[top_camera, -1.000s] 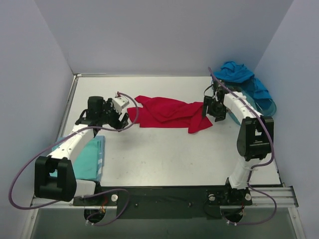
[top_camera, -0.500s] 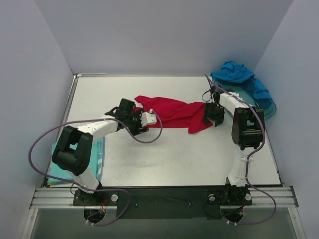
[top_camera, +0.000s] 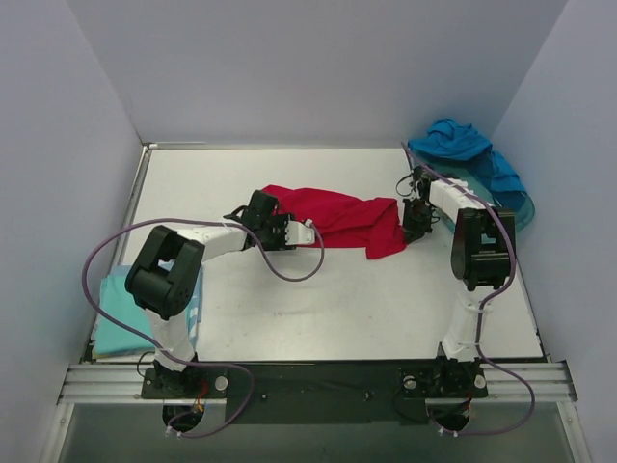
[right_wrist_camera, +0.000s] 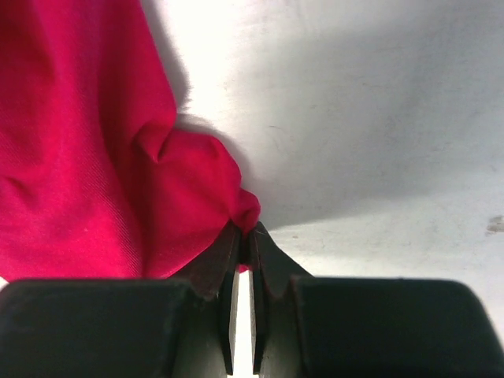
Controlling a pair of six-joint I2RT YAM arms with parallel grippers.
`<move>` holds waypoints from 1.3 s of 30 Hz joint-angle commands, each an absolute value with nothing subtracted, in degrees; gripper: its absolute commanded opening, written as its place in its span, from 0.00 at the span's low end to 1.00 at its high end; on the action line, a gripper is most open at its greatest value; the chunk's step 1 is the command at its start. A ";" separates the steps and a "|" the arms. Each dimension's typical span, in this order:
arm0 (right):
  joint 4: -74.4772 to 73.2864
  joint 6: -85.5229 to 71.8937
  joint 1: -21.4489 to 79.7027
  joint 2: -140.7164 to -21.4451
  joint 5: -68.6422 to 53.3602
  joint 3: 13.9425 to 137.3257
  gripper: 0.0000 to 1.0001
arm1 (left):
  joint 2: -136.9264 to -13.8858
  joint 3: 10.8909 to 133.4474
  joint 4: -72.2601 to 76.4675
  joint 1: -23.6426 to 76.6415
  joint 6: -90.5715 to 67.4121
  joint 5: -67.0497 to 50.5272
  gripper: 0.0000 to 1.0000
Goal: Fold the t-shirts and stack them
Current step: Flatten out the tshirt
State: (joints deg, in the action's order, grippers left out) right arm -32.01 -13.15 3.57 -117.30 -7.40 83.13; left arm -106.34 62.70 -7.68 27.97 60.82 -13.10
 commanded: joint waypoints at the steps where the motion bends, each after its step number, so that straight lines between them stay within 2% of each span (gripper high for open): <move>1: -34.01 -11.95 2.11 -110.94 -7.82 82.26 0.00 | -108.81 61.88 -8.79 28.04 66.18 -11.16 0.41; 2: -34.01 -11.95 2.11 -109.96 -8.17 82.70 0.00 | -108.81 61.96 -8.88 28.12 66.36 -11.16 0.33; 3: -34.10 -12.04 1.94 -107.86 -8.35 83.05 0.00 | -108.63 61.96 -9.31 28.21 66.97 -11.08 0.07; 4: -34.28 -12.39 1.76 -106.71 -8.78 83.58 0.00 | -108.55 62.31 -9.58 28.47 66.97 -11.07 0.00; 9: -34.98 -14.06 0.70 -98.55 -9.40 87.88 0.00 | -106.00 70.81 -18.15 27.34 55.85 -9.76 0.00; 12: -35.77 -15.20 0.26 -93.70 -10.46 91.22 0.00 | -104.15 87.55 -31.43 24.00 46.00 -16.66 0.00; 15: -36.21 -16.17 -1.67 -86.60 -10.29 97.09 0.00 | -101.18 100.26 -47.24 19.53 42.63 -22.84 0.00; 17: -36.12 -16.43 -2.28 -82.55 -9.50 101.22 0.00 | -98.46 108.33 -52.01 16.89 41.05 -25.57 0.00; 23: -35.77 -16.26 -5.09 -73.84 -6.16 115.20 0.00 | -88.52 117.68 -57.30 8.98 37.18 -29.79 0.00; 26: -35.16 -15.29 -5.36 -70.41 -5.19 119.35 0.00 | -83.52 118.39 -60.71 8.35 38.75 -32.59 0.00; 31: -34.19 -15.38 -5.36 -65.40 -7.99 117.43 0.00 | -75.96 111.02 -63.63 8.44 36.65 -40.33 0.00; 35: -32.17 -17.40 -5.36 -59.69 -13.70 107.07 0.00 | -70.60 97.07 -59.01 8.70 36.56 -37.81 0.00; 37: -30.51 -19.33 -5.27 -57.93 -17.56 96.04 0.00 | -68.57 87.40 -56.44 9.58 40.05 -35.17 0.00; 39: -27.96 -21.96 -4.92 -56.78 -21.17 87.51 0.00 | -67.25 78.43 -55.90 14.82 44.79 -31.41 0.00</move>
